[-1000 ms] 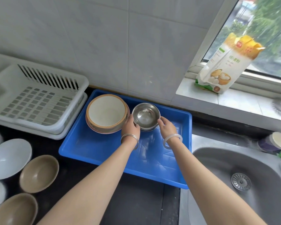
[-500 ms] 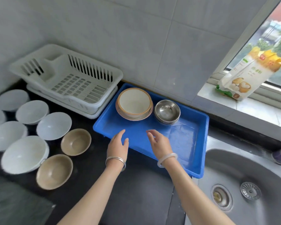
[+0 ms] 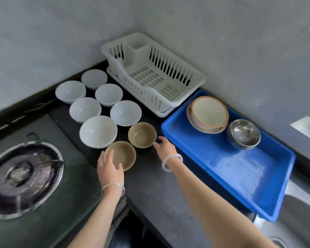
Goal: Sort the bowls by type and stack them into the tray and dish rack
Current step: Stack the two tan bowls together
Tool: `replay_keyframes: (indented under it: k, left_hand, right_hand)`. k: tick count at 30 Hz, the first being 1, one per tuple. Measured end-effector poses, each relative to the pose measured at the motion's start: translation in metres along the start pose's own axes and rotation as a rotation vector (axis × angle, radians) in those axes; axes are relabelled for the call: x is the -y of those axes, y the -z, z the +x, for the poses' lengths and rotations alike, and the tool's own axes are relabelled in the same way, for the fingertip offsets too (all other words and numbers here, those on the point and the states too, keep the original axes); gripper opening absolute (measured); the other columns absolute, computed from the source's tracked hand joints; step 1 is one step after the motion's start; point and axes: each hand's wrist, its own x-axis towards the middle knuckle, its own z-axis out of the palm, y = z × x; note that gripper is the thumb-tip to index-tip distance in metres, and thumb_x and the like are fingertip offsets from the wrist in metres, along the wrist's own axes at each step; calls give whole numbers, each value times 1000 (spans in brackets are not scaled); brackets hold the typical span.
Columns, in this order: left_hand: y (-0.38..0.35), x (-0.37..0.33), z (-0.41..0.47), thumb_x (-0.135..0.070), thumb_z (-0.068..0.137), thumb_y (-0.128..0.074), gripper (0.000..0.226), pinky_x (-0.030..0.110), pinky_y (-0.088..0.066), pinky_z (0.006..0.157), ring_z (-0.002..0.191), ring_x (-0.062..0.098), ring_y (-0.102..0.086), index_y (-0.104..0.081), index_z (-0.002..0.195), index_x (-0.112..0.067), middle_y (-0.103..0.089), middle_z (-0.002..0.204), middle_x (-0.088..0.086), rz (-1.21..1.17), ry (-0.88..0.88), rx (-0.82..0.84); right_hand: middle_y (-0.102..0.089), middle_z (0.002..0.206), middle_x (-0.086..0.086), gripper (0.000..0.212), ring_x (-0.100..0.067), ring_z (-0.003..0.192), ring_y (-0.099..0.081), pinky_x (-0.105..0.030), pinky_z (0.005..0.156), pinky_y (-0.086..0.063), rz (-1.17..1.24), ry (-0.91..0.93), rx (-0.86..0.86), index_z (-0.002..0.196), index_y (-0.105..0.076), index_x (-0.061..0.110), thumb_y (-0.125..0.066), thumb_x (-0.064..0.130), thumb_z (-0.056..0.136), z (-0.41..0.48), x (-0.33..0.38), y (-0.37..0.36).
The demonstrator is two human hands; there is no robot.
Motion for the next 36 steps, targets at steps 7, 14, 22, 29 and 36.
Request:
replay_keyframes:
  k: [7, 14, 22, 29, 36]
  left_hand:
    - [8, 18, 11, 0, 84, -51, 68, 40, -42, 98, 119, 32, -53, -30, 144, -24, -50, 138, 10, -198, 268, 92]
    - [10, 24, 17, -1, 85, -48, 64, 35, -40, 97, 116, 29, -54, -34, 142, -26, -52, 136, 7, -267, 277, 144]
    - [6, 29, 22, -1, 86, -46, 58, 30, -39, 96, 119, 27, -53, -40, 138, -27, -53, 136, 6, -349, 248, 236]
    - [2, 27, 22, -19, 97, -36, 38, 41, -46, 99, 107, 21, -53, -48, 134, -23, -53, 133, 6, -635, 333, 232]
    - [2, 29, 25, -21, 94, -46, 39, 45, -45, 101, 109, 22, -54, -48, 133, -20, -53, 134, 7, -559, 301, 242]
  right_hand:
    - [-62, 115, -8, 48, -23, 76, -71, -42, 81, -58, 197, -129, -17, 137, -36, 21, -52, 19, 92, 22, 16, -20]
    - [-66, 83, -5, 21, -18, 61, -70, -25, 58, -59, 372, -80, -199, 108, -56, 18, -48, 10, 91, 6, 13, -7]
    - [-68, 96, -10, 23, -15, 63, -71, -24, 59, -59, 263, 62, -157, 113, -58, 15, -52, 14, 91, -22, 18, -4]
    - [-68, 91, -6, 22, -11, 62, -69, -17, 53, -56, 35, 40, 10, 112, -56, 21, -55, 16, 91, -33, 25, -17]
    - [-68, 92, -6, 21, -16, 68, -70, -22, 63, -57, -114, 23, 30, 113, -57, 20, -53, 19, 92, -31, 27, -35]
